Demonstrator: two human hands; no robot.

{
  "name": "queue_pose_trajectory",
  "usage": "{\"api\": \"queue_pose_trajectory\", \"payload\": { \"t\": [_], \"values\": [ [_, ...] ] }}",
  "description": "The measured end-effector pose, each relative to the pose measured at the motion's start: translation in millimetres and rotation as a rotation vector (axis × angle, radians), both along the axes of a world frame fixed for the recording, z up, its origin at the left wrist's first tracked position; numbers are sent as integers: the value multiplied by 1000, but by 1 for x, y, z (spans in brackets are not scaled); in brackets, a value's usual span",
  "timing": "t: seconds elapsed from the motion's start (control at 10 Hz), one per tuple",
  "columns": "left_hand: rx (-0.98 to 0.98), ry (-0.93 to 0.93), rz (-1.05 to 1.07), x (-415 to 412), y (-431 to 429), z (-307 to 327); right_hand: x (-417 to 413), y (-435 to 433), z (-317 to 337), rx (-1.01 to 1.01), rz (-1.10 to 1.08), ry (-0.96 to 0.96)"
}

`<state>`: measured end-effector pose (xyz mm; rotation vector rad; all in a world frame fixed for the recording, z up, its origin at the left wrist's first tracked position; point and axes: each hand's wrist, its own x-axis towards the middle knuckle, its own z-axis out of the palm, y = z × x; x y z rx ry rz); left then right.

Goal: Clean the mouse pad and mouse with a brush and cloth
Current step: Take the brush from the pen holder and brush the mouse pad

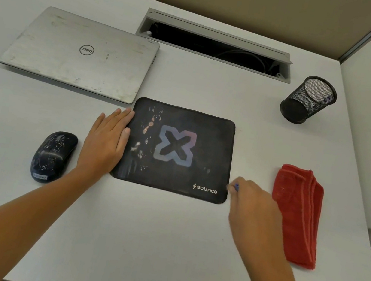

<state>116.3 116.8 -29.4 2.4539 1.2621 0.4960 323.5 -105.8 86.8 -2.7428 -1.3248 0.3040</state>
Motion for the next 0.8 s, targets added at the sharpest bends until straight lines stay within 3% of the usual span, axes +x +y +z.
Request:
{"api": "queue_pose_trajectory", "payload": {
  "t": [0.2, 0.3, 0.4, 0.5, 0.6, 0.8],
  "values": [
    [3, -7, 3, -1, 0, -1, -35, 31, -7, 223, 250, 516],
    [0, -4, 3, 0, 0, -1, -44, 56, -15, 225, 500, 417],
    [-1, -2, 1, 0, 0, 0, -36, 61, -13, 89, 668, 340],
    [2, -3, 0, 0, -1, 0, -21, 54, -8, 8, 639, 311],
    [5, -6, 3, -1, 0, -1, -11, 51, -2, 87, 490, 366],
    [5, 4, 3, -1, 0, -1, -41, 70, -8, 170, 560, 550]
  ]
}}
